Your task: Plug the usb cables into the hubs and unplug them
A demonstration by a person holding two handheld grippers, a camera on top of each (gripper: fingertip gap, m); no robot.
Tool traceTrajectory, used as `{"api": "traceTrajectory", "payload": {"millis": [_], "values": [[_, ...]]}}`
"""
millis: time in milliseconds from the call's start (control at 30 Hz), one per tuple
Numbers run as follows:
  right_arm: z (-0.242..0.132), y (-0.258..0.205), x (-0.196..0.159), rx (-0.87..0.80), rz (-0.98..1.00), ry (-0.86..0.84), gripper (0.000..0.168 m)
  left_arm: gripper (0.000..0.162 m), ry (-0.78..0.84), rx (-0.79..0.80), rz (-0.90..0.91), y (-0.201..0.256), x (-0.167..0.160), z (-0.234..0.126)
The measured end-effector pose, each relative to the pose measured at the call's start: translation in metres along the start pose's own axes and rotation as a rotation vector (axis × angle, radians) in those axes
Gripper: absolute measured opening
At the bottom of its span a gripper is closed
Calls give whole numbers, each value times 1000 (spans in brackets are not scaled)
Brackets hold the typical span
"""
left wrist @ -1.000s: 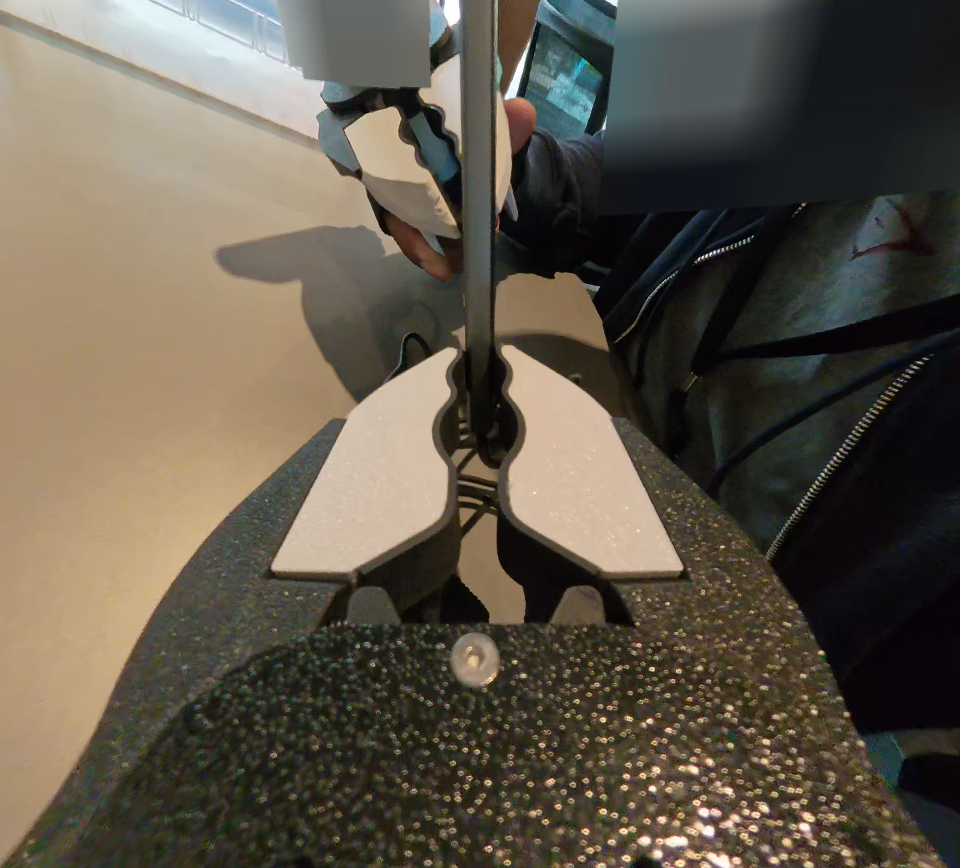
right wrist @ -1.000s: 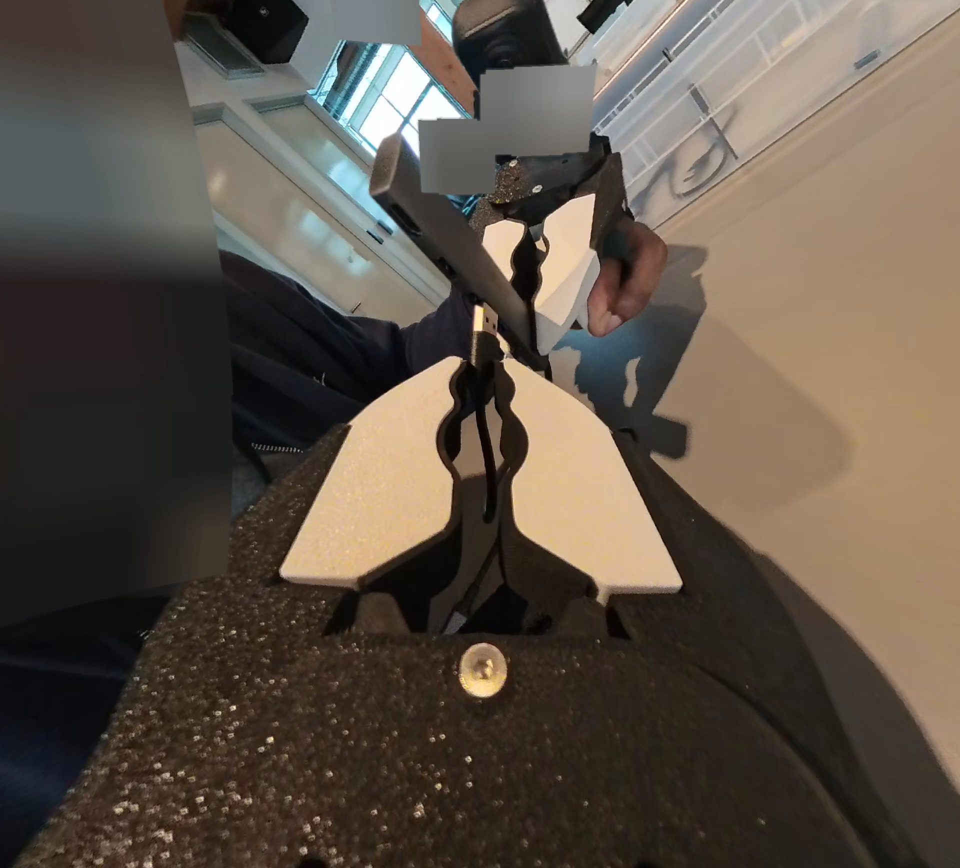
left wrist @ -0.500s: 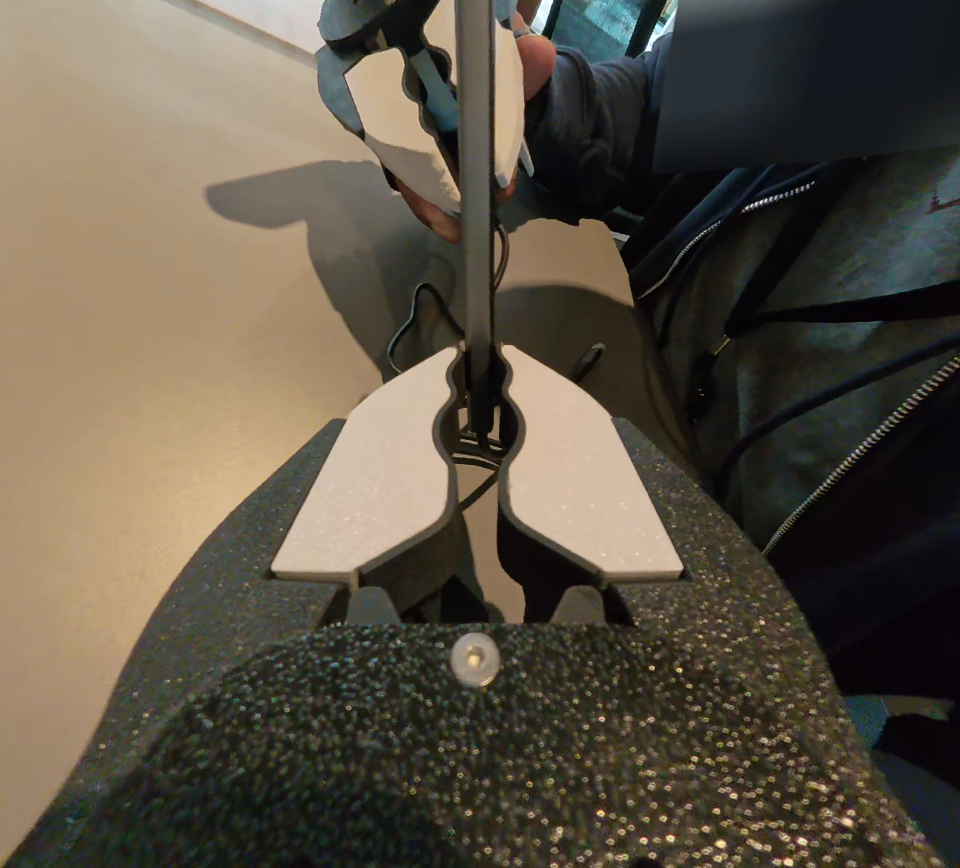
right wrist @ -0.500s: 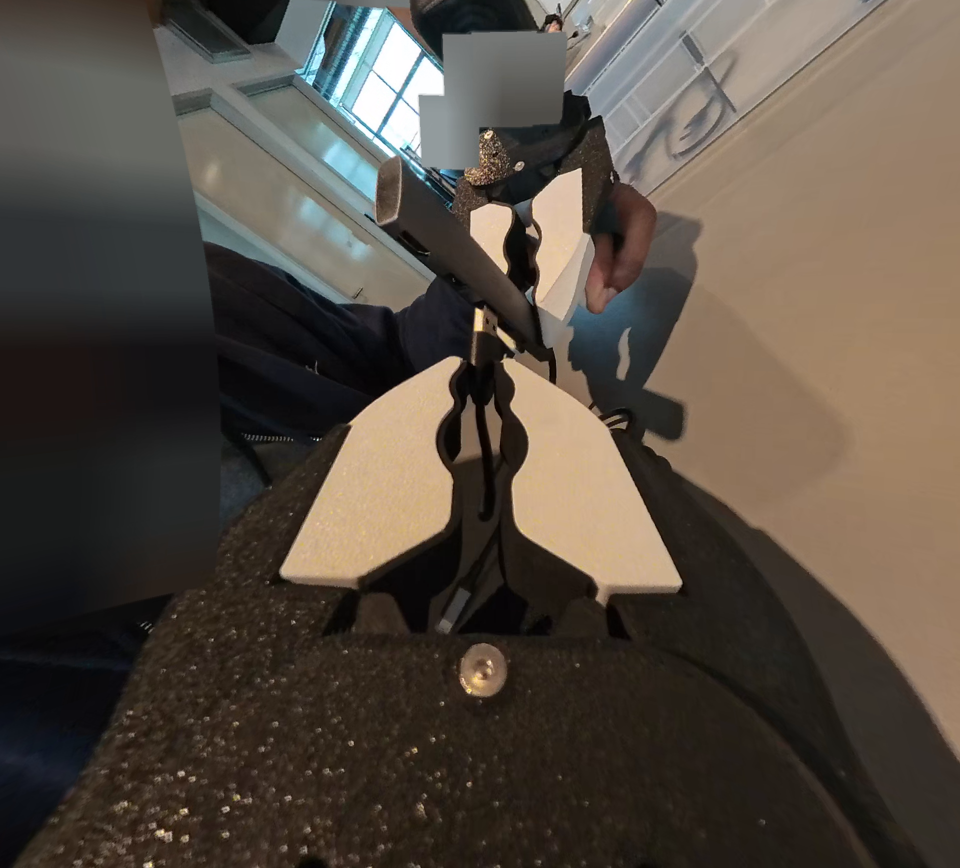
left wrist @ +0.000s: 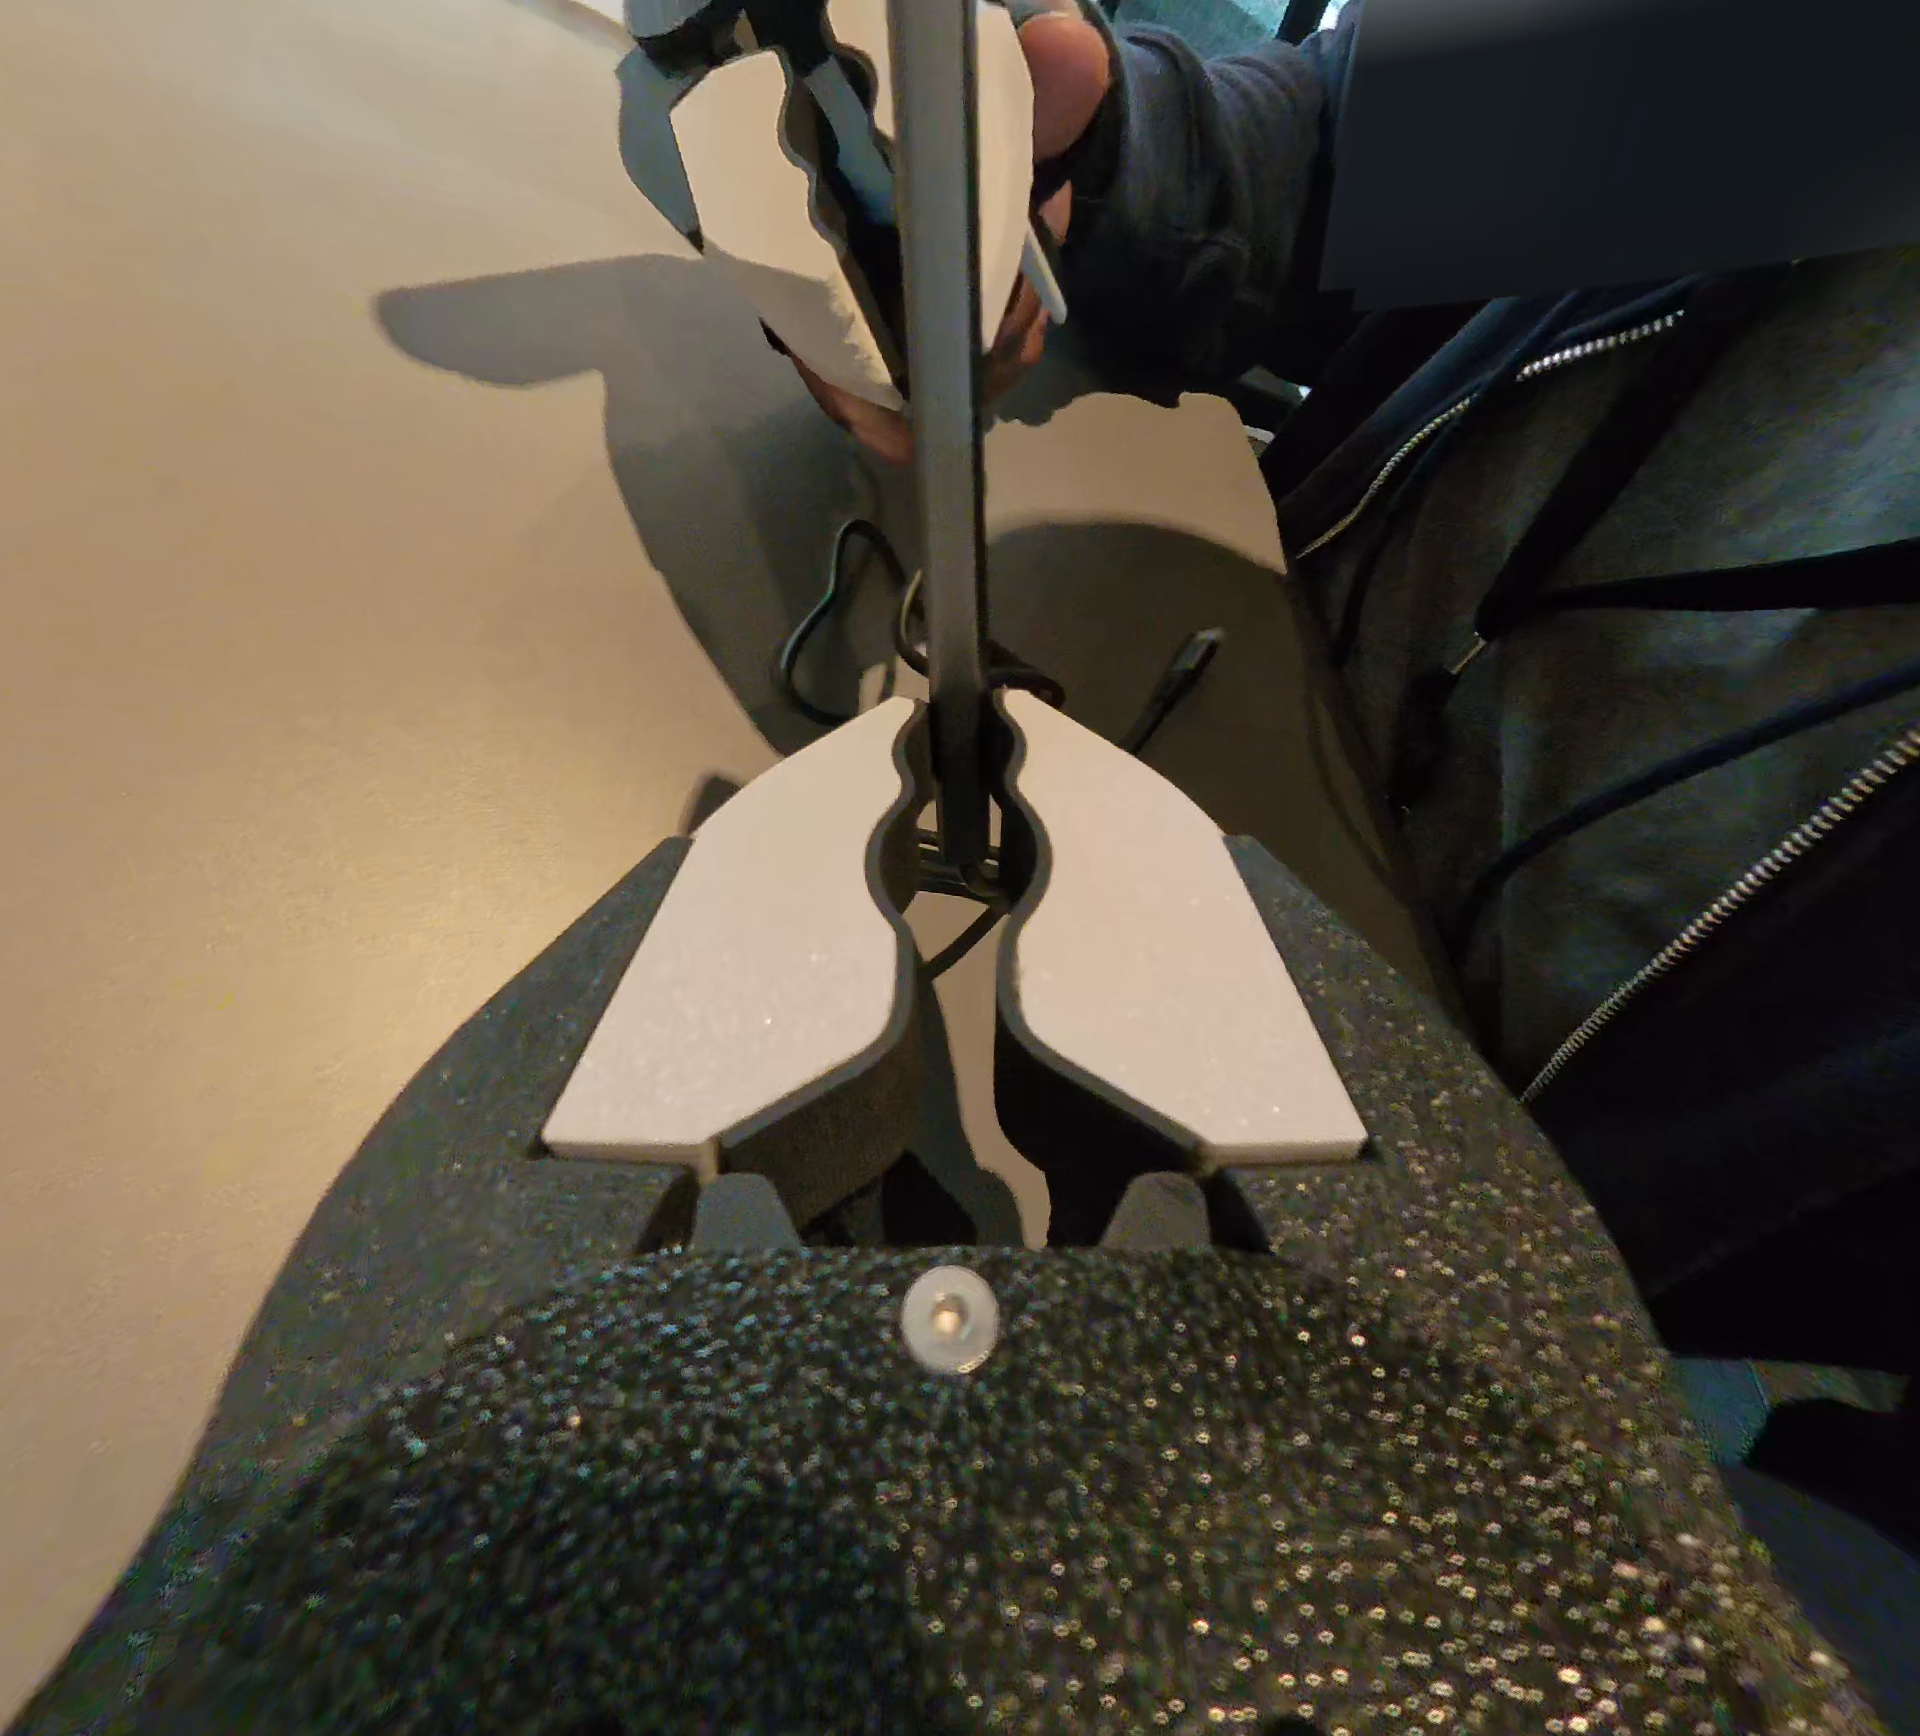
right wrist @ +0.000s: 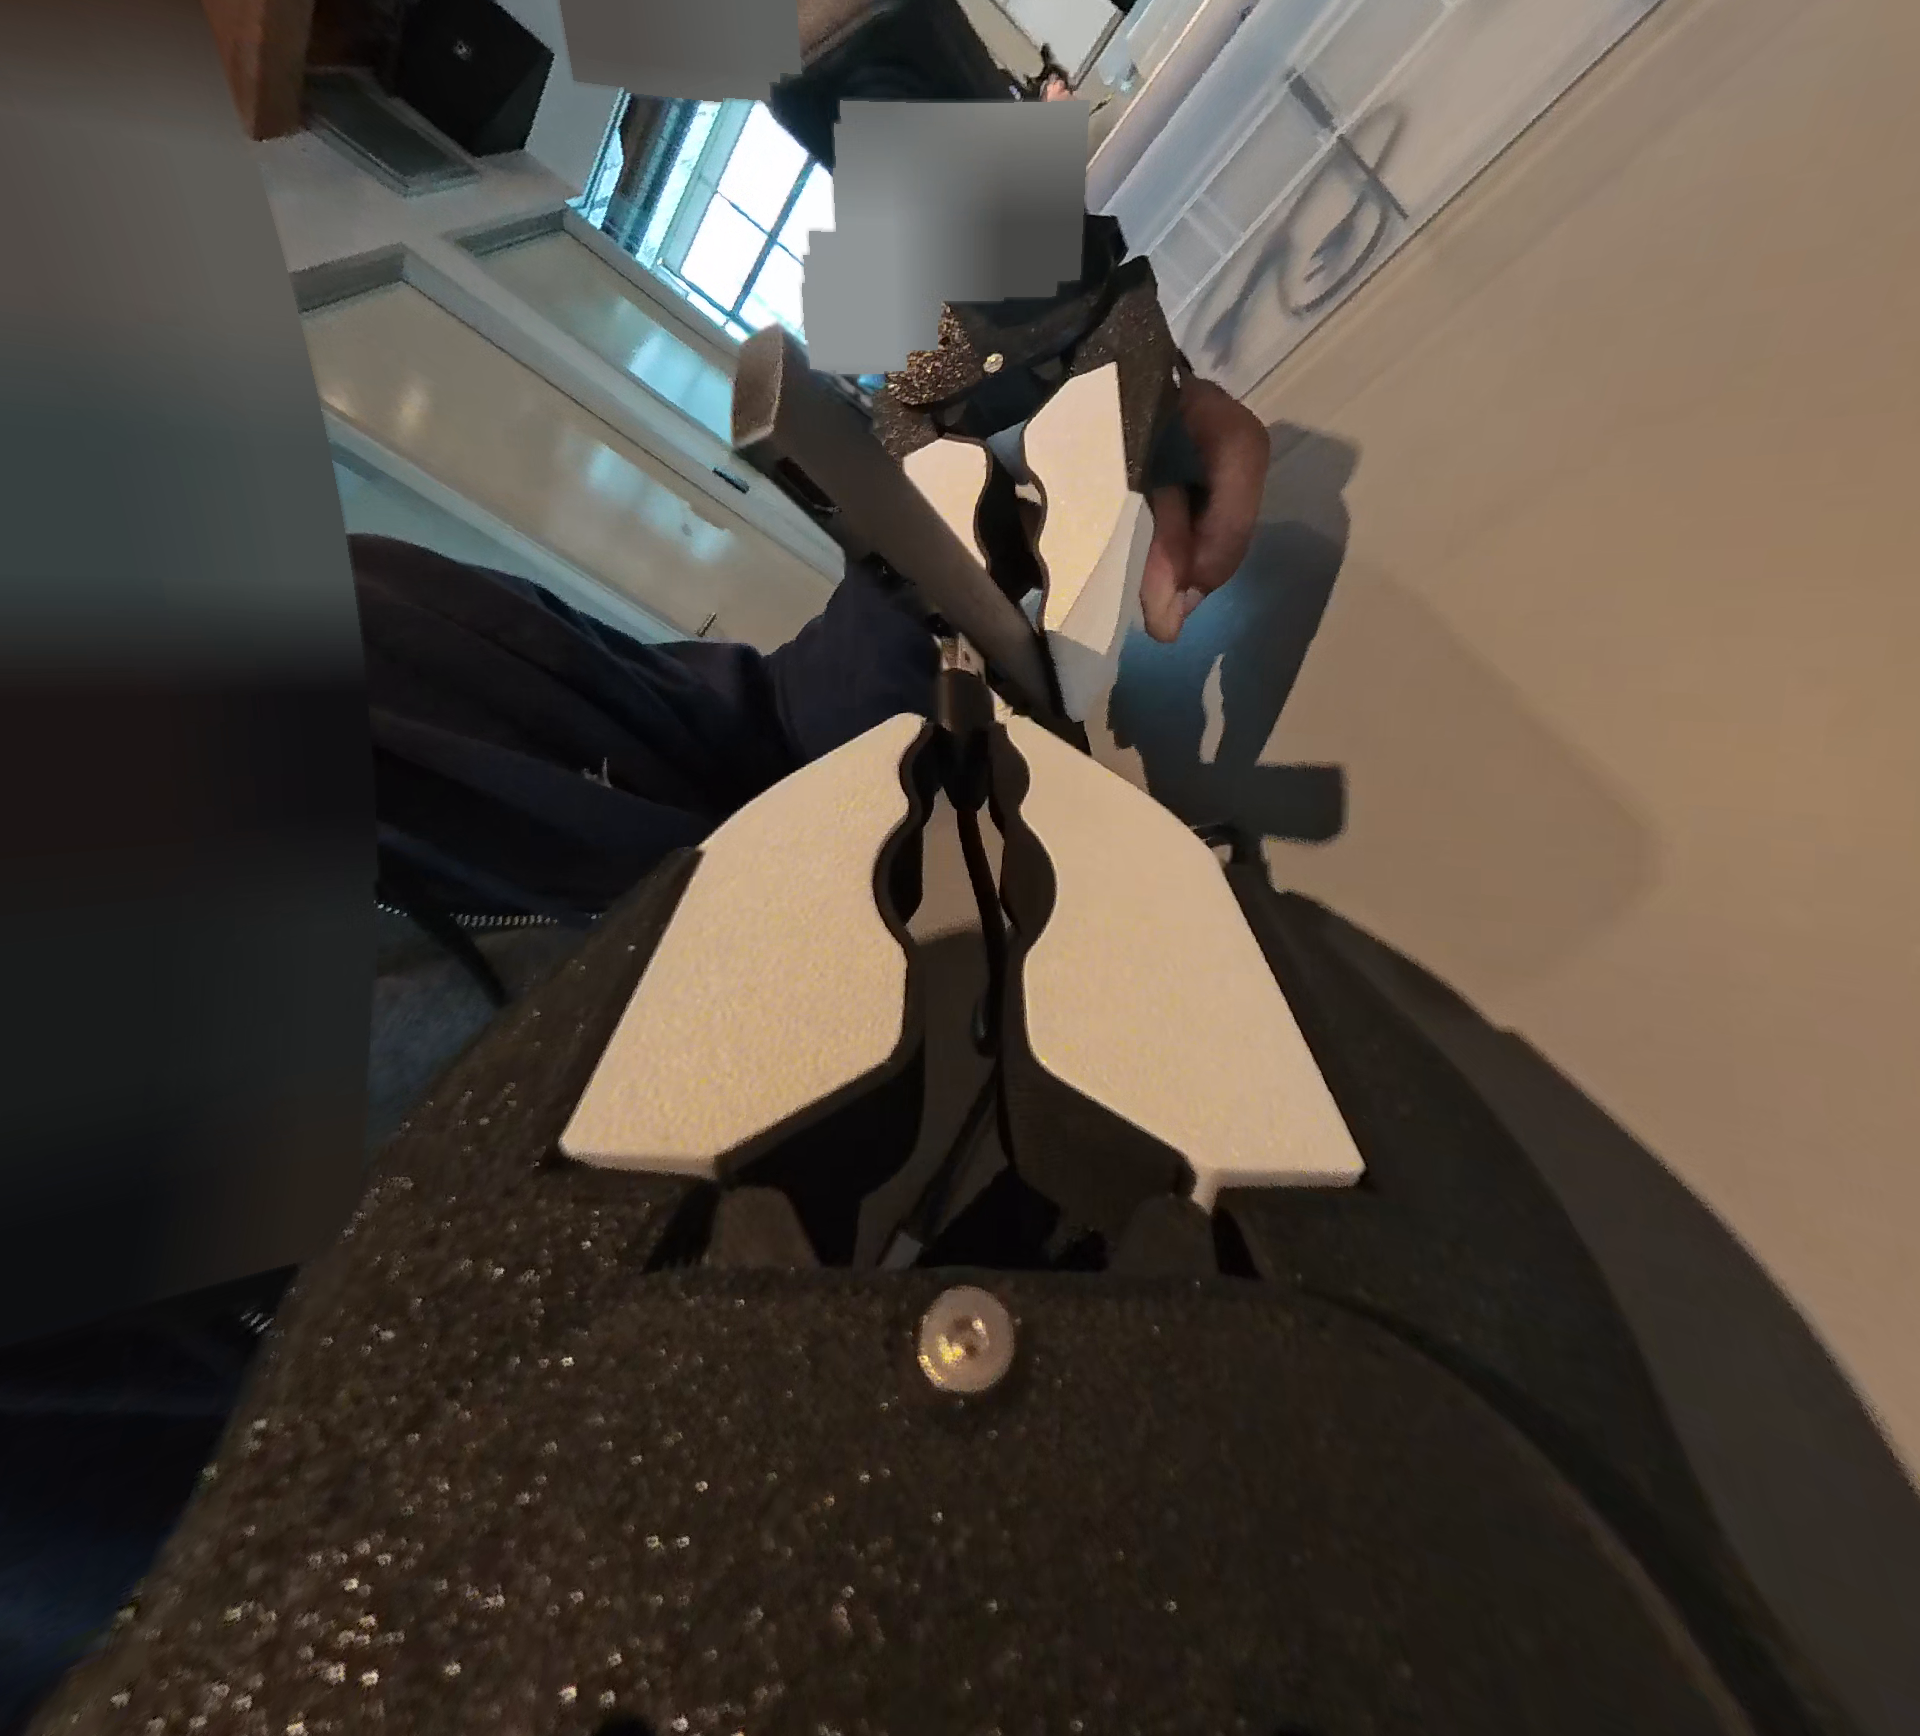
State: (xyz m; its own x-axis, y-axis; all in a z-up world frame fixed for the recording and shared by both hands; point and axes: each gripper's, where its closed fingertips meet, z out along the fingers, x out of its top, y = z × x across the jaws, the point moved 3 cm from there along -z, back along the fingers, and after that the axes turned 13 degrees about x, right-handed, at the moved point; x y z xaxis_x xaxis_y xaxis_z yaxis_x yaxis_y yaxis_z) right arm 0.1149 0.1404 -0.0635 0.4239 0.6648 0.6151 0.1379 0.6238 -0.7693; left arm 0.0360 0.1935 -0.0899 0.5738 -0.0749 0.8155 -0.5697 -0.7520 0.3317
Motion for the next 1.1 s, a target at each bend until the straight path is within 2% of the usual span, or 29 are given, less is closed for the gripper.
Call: {"api": "traceTrajectory", "payload": {"millis": [300, 400, 533, 667, 800, 1100], "values": [[-6, 11, 4, -40, 21, 63, 10, 10, 53, -4, -71, -5, 5, 5], [-6, 13, 2, -36, 37, 66, 9, 10, 21, -5, -69, -3, 1, 13], [-7, 17, 0, -58, 44, 50, 10, 10, 43, -31, -109, -3, 4, 18], [-17, 32, -9, -156, 135, 5, 10, 10, 93, -35, -230, -11, 10, 14], [-22, 43, -20, -246, 195, -52, 10, 10, 72, -13, -312, -19, 5, 17], [-17, 48, -27, -262, 213, -114, 9, 10, 32, 31, -353, -23, 0, 24]]}}
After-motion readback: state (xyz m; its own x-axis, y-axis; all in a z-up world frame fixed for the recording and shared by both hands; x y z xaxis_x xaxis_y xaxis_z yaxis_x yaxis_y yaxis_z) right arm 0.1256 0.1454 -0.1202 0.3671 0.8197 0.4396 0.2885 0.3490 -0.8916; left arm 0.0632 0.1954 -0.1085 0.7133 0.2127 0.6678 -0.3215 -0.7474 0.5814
